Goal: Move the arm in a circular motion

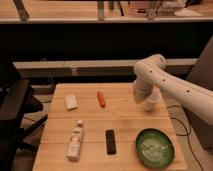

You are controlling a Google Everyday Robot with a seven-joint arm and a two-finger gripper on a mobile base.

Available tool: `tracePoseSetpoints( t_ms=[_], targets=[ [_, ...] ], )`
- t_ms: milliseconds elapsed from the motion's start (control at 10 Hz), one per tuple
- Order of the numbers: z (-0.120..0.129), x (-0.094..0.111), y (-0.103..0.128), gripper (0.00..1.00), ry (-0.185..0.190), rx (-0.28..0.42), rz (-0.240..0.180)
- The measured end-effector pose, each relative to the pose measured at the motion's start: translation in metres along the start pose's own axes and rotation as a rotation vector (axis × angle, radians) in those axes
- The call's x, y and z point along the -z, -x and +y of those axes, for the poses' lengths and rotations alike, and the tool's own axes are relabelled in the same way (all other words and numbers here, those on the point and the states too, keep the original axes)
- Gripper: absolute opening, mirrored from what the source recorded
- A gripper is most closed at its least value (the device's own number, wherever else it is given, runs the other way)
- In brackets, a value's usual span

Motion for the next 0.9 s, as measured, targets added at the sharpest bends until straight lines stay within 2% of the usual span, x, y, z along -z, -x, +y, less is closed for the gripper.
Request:
tracePoseSetpoints(
  t_ms=[700,900],
  targets=[
    [-0.002,0.0,0.018,0.03,0.025,0.029,-0.012],
    [-0.002,0.001,0.017,0.03,0.032,0.041,0.0]
  ],
)
